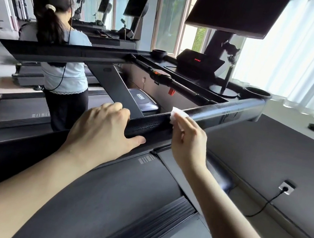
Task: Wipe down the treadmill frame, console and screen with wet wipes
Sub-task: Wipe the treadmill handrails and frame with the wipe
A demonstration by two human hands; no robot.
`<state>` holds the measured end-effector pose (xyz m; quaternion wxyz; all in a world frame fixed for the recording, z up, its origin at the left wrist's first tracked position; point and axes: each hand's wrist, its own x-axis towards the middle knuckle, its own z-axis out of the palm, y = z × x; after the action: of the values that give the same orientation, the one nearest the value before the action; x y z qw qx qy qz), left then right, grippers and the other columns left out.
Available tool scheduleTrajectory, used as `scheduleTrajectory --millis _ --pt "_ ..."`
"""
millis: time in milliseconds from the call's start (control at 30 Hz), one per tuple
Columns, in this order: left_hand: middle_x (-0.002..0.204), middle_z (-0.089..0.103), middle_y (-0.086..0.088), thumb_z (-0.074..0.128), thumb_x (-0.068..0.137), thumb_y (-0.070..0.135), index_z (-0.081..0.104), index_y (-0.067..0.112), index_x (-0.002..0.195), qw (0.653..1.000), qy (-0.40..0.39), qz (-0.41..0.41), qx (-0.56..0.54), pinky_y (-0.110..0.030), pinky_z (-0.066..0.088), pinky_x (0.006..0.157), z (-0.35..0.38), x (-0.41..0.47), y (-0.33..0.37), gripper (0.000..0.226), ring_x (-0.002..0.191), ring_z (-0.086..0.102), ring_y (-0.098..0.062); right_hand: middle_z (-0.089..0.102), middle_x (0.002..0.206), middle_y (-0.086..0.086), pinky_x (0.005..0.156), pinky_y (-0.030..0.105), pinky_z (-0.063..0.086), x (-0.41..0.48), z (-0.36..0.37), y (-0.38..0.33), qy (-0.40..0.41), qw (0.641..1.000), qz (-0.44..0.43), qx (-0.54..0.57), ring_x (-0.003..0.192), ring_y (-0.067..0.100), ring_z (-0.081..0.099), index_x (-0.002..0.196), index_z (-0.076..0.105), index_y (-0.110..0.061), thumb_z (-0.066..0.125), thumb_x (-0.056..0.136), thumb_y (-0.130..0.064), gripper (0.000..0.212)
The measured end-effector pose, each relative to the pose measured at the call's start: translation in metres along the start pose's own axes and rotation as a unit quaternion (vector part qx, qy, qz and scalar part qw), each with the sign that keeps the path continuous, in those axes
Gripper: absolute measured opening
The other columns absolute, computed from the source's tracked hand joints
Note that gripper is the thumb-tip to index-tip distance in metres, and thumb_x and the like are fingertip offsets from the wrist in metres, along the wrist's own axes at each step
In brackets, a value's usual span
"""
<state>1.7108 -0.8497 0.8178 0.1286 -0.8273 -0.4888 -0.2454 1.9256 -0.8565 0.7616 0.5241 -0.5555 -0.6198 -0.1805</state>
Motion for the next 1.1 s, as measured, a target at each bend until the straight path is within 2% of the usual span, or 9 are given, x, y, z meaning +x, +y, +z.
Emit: scheduleTrajectory --millis 67,167,267,433,600,700,833,967,1100 --pt "0.091 0.06 0.001 0.061 0.077 0.077 0.065 0.016 0.092 1.0 -0.003 0.001 0.004 -0.042 0.053 0.081 0.0 0.0 -0.001 0.063 0.095 0.063 -0.026 0.076 0.112 -0.001 0.075 0.031 0.055 0.012 -0.007 0.024 0.006 0.999 0.018 -0.04 0.089 0.024 0.072 0.105 0.075 -0.016 0.06 0.09 0.001 0.027" --pt "0.091 0.058 0.001 0.059 0.077 0.078 0.064 0.017 0.092 1.0 -0.006 0.001 0.004 -0.042 0.053 0.081 0.0 0.0 0.0 0.063 0.095 0.063 -0.026 0.077 0.107 0.004 0.078 0.032 0.05 0.036 -0.018 0.061 0.02 0.983 0.154 -0.095 0.098 0.03 0.071 0.108 0.075 -0.017 0.054 0.089 -0.003 0.031" --pt "0.09 0.058 0.002 0.06 0.077 0.078 0.064 0.018 0.092 1.0 -0.009 -0.001 0.0 -0.041 0.053 0.081 0.0 0.001 0.0 0.062 0.096 0.063 -0.025 0.074 0.094 0.003 0.066 0.03 0.036 0.038 -0.014 0.057 0.019 0.974 0.193 -0.121 0.088 0.034 0.065 0.095 0.068 -0.015 0.049 0.087 -0.002 0.024" --pt "0.087 0.057 0.002 0.062 0.076 0.078 0.063 0.018 0.089 1.0 -0.006 -0.001 -0.004 -0.041 0.054 0.08 0.003 0.001 -0.001 0.061 0.093 0.063 -0.026 0.071 0.116 -0.004 0.076 0.03 0.05 0.002 0.005 -0.005 0.028 0.997 0.052 -0.058 0.101 0.019 0.065 0.106 0.069 -0.014 0.053 0.086 0.005 0.032" --pt "0.089 0.06 0.002 0.057 0.077 0.076 0.066 0.019 0.092 1.0 -0.01 -0.008 -0.011 -0.041 0.054 0.08 0.0 -0.001 -0.002 0.06 0.095 0.064 -0.026 0.064 0.093 0.001 0.062 0.038 0.052 -0.019 0.01 -0.016 -0.035 0.995 -0.083 -0.041 0.078 0.025 0.06 0.116 0.069 -0.011 0.055 0.095 0.001 0.028" --pt "0.095 0.062 0.003 0.045 0.08 0.076 0.068 0.019 0.096 0.999 -0.019 -0.023 -0.02 -0.04 0.053 0.083 -0.002 -0.002 -0.001 0.063 0.099 0.064 -0.026 0.07 0.12 0.004 0.09 0.031 0.056 -0.005 0.005 0.026 0.022 0.999 -0.003 -0.044 0.109 0.025 0.068 0.123 0.07 -0.01 0.054 0.093 0.005 0.037" --pt "0.101 0.065 0.003 0.042 0.091 0.065 0.068 0.022 0.095 0.998 -0.016 -0.04 -0.046 -0.037 0.049 0.081 0.0 0.001 -0.002 0.05 0.101 0.063 -0.027 0.07 0.121 0.002 0.082 0.032 0.051 0.0 0.012 0.026 0.066 0.988 0.123 -0.058 0.103 0.03 0.068 0.122 0.068 -0.012 0.049 0.095 0.001 0.035" --pt "0.098 0.067 -0.003 0.034 0.097 0.054 0.067 0.016 0.083 0.995 -0.011 -0.064 -0.079 -0.036 0.04 0.073 -0.001 0.002 -0.002 0.052 0.097 0.061 -0.033 0.067 0.112 -0.001 0.078 0.025 0.046 -0.028 0.027 -0.027 0.074 0.995 0.067 -0.004 0.098 0.022 0.066 0.12 0.067 -0.01 0.053 0.093 0.007 0.035" --pt "0.1 0.07 -0.016 0.039 0.104 0.042 0.062 0.01 0.077 0.988 -0.006 -0.093 -0.127 -0.039 0.038 0.074 -0.008 0.003 0.0 0.047 0.099 0.061 -0.04 0.056 0.089 0.003 0.066 0.031 0.049 -0.058 0.037 -0.081 -0.014 0.995 -0.08 0.054 0.076 0.026 0.055 0.123 0.065 -0.008 0.053 0.088 0.011 0.041"
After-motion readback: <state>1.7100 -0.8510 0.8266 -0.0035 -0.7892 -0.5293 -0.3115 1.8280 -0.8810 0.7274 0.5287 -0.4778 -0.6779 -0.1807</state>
